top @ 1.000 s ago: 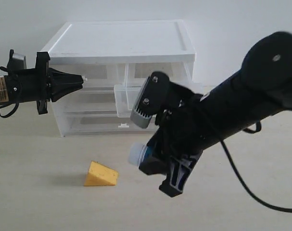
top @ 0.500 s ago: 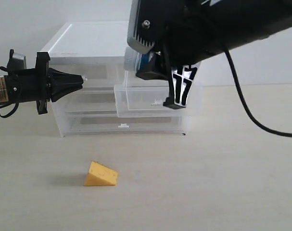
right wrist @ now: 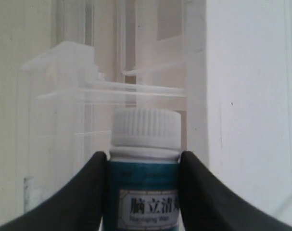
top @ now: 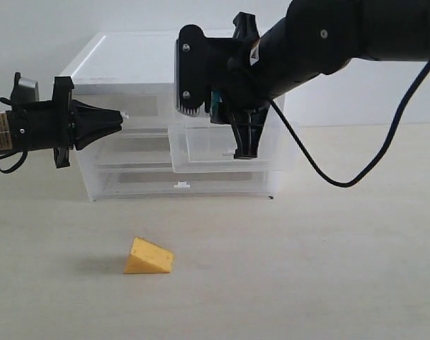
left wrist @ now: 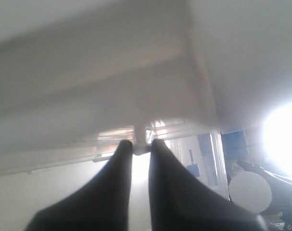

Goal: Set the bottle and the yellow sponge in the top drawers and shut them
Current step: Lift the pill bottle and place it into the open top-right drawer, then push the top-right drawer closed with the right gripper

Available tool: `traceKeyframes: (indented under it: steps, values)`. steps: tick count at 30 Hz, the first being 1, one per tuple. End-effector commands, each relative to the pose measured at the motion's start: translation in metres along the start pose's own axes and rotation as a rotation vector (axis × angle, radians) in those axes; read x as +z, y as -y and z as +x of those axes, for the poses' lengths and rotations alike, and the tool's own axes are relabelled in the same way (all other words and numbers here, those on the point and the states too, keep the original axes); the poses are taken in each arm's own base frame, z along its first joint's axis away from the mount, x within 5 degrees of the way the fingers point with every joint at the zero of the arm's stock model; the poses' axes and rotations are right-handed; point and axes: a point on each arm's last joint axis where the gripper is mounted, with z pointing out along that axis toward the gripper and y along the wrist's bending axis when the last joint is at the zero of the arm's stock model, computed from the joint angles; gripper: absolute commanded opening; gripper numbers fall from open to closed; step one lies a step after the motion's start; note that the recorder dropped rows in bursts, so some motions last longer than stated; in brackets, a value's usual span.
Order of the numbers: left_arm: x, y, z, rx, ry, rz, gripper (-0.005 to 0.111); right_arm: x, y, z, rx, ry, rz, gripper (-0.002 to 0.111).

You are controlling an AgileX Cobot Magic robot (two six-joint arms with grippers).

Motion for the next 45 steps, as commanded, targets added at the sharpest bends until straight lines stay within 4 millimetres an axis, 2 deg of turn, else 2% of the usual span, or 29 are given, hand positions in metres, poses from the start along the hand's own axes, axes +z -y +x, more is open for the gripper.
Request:
traceKeyframes:
  steps: [1,3,5,6,7,13,16,20,23,25,27,30,38,45]
  values:
    - [0.002,-0.006,0.000,0.014,0.003,-0.066,0.004,-0.003,0.005,-0.002,0.069,0.011,0.021,0.000]
    - [0.002,-0.006,0.000,0.014,0.003,-0.066,0.004,-0.003,0.004,-0.002,0.080,0.010,0.020,0.006]
    - [0.002,-0.006,0.000,0.014,0.003,-0.066,0.004,-0.003,0.005,-0.002,0.091,0.012,0.023,0.034]
    - [0.002,-0.006,0.000,0.014,0.003,-0.066,0.004,-0.003,0.005,-0.002,0.106,0.018,0.031,0.045]
    - [0.002,-0.006,0.000,0.014,0.003,-0.066,0.004,-0.003,0.006,-0.003,0.123,0.024,0.040,0.049]
    - [0.002,-0.006,0.000,0.014,0.003,-0.066,0.004,-0.003,0.009,-0.004,0.147,0.045,0.069,0.047]
    - [0.002,-0.006,0.000,0.014,0.004,-0.068,0.004,-0.015,0.015,-0.006,0.235,0.064,0.093,0.047]
    - [0.002,-0.006,0.000,0.013,0.006,-0.068,0.004,-0.047,0.023,-0.008,0.490,0.076,0.099,0.047]
    - [0.002,-0.006,0.000,0.012,0.008,-0.067,0.004,-0.072,0.021,-0.006,0.787,0.038,0.033,0.046]
    - [0.002,-0.006,0.000,0.013,0.005,-0.066,0.004,-0.080,0.010,-0.004,0.927,-0.043,-0.081,0.036]
    - [0.002,-0.006,0.000,0.013,0.005,-0.066,0.004,-0.081,0.001,-0.004,0.990,-0.087,-0.172,0.022]
    - [0.002,-0.006,0.001,0.013,0.002,-0.060,0.004,-0.070,-0.014,-0.007,1.000,-0.069,-0.271,0.000]
    - [0.003,-0.006,0.001,0.013,0.001,-0.058,0.004,-0.036,-0.041,0.004,1.029,-0.118,-0.306,0.000]
    - [0.003,-0.005,0.001,0.013,-0.004,-0.049,0.004,-0.013,-0.032,0.006,0.987,-0.038,-0.156,0.000]
